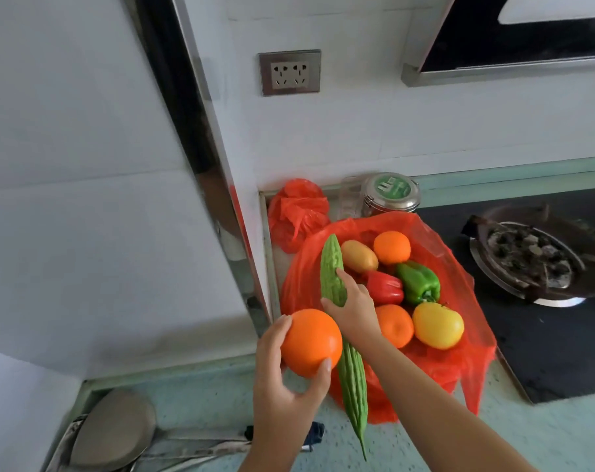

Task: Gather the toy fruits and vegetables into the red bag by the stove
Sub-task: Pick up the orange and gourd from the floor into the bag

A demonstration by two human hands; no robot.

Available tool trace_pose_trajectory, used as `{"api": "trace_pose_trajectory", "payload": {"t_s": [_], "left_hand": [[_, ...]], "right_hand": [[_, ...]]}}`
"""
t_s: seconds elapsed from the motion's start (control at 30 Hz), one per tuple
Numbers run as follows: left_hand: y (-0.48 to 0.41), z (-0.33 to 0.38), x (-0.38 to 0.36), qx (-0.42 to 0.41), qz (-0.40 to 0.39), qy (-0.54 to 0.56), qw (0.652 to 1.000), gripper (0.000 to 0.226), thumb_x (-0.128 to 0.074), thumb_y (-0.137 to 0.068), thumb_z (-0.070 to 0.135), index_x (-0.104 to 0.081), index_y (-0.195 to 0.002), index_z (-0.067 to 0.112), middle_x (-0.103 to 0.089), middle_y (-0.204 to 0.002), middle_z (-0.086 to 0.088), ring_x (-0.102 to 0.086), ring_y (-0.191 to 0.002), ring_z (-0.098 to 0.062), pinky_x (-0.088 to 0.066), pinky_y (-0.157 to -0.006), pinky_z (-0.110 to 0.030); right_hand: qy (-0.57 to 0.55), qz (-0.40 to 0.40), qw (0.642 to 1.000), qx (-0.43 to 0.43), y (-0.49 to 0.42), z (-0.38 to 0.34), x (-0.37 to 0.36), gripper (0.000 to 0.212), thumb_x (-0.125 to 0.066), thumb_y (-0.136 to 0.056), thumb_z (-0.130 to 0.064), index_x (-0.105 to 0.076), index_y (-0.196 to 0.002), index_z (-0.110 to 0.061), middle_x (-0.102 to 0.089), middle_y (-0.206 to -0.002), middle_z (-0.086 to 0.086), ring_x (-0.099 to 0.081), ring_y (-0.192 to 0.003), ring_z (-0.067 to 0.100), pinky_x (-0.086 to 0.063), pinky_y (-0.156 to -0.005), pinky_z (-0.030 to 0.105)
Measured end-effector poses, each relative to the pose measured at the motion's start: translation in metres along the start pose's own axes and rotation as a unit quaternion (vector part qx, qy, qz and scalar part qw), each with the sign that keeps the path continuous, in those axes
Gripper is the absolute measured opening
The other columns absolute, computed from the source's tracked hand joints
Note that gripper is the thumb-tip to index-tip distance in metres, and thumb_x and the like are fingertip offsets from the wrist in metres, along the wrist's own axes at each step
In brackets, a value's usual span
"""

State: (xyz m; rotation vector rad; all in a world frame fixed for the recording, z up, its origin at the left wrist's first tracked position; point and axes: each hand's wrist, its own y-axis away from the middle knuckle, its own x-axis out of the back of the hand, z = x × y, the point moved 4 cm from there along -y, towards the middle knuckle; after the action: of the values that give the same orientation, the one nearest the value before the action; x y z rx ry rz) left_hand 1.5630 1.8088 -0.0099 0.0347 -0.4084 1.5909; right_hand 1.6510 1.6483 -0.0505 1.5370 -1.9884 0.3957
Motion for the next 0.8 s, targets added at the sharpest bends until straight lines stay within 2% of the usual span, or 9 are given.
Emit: {"api": "trace_pose_trajectory", "payload": {"t_s": [0.2,0.27,0.37,0.43,0.6,0.7,0.8], "left_hand": [[0.000,-0.004,-0.002,-0.001,0.013,-0.014,1.000,0.070,-0.069,-0.067,0.054,-0.040,-0.128,0.039,-0.039,-0.133,0.022,-0.043,-0.121,-0.008,-0.053,-0.083,-0.032],[0.001,-0.002,-0.002,0.001,0.033,-0.006,0.999,0.069,-0.071,-0.065,0.047,-0.041,-0.127,0.041,-0.039,-0.133,0.023,-0.044,-0.121,-0.008,-0.052,-0.083,-0.027],[0.002,0.000,-0.004,0.019,0.065,0.003,0.998,0.068,-0.070,-0.063,0.046,-0.042,-0.125,0.047,-0.040,-0.131,0.028,-0.045,-0.119,-0.004,-0.051,-0.080,-0.021],[0.000,0.002,-0.008,0.017,0.069,0.001,0.997,0.068,-0.071,-0.064,0.046,-0.042,-0.125,0.047,-0.040,-0.132,0.026,-0.044,-0.120,-0.005,-0.051,-0.080,-0.023],[-0.007,0.005,-0.021,0.011,0.067,-0.016,0.998,0.068,-0.070,-0.066,0.045,-0.041,-0.127,0.044,-0.039,-0.135,0.022,-0.043,-0.123,-0.011,-0.051,-0.083,-0.031],[-0.009,0.005,-0.029,0.003,0.078,-0.002,0.997,0.068,-0.072,-0.066,0.052,-0.044,-0.127,0.042,-0.041,-0.135,0.019,-0.045,-0.123,-0.017,-0.052,-0.083,-0.035],[-0.014,0.004,-0.040,0.010,0.085,0.014,0.996,0.066,-0.073,-0.064,0.049,-0.046,-0.125,0.044,-0.042,-0.134,0.019,-0.046,-0.123,-0.019,-0.053,-0.081,-0.034]], "right_hand": [[0.018,-0.015,0.999,-0.030,-0.023,0.009,-0.014,0.066,-0.060,-0.088,-0.026,-0.025,-0.143,-0.025,-0.043,-0.128,0.015,-0.050,-0.106,0.025,-0.036,-0.080,0.024],[0.026,-0.024,0.999,-0.035,-0.028,0.011,-0.017,0.066,-0.060,-0.088,-0.026,-0.024,-0.144,-0.025,-0.042,-0.128,0.016,-0.051,-0.105,0.026,-0.037,-0.079,0.025],[0.026,-0.038,0.998,-0.038,-0.034,0.014,-0.021,0.066,-0.060,-0.088,-0.026,-0.024,-0.144,-0.024,-0.041,-0.130,0.017,-0.050,-0.109,0.029,-0.040,-0.086,0.031],[0.024,-0.043,0.998,-0.037,-0.037,0.016,-0.022,0.067,-0.060,-0.088,-0.027,-0.024,-0.144,-0.023,-0.039,-0.132,0.017,-0.049,-0.111,0.030,-0.039,-0.089,0.032],[0.011,-0.068,0.997,-0.026,-0.037,0.018,-0.020,0.068,-0.060,-0.088,-0.027,-0.023,-0.144,-0.021,-0.035,-0.137,0.014,-0.049,-0.112,0.027,-0.039,-0.086,0.029],[0.003,-0.076,0.997,-0.001,-0.031,0.017,-0.012,0.066,-0.061,-0.087,-0.025,-0.027,-0.143,-0.018,-0.035,-0.139,0.012,-0.042,-0.122,0.025,-0.037,-0.095,0.029],[-0.003,-0.068,0.997,0.045,-0.023,0.014,0.006,0.062,-0.063,-0.086,-0.024,-0.034,-0.140,-0.014,-0.037,-0.138,0.009,-0.038,-0.126,0.021,-0.034,-0.100,0.026]]}}
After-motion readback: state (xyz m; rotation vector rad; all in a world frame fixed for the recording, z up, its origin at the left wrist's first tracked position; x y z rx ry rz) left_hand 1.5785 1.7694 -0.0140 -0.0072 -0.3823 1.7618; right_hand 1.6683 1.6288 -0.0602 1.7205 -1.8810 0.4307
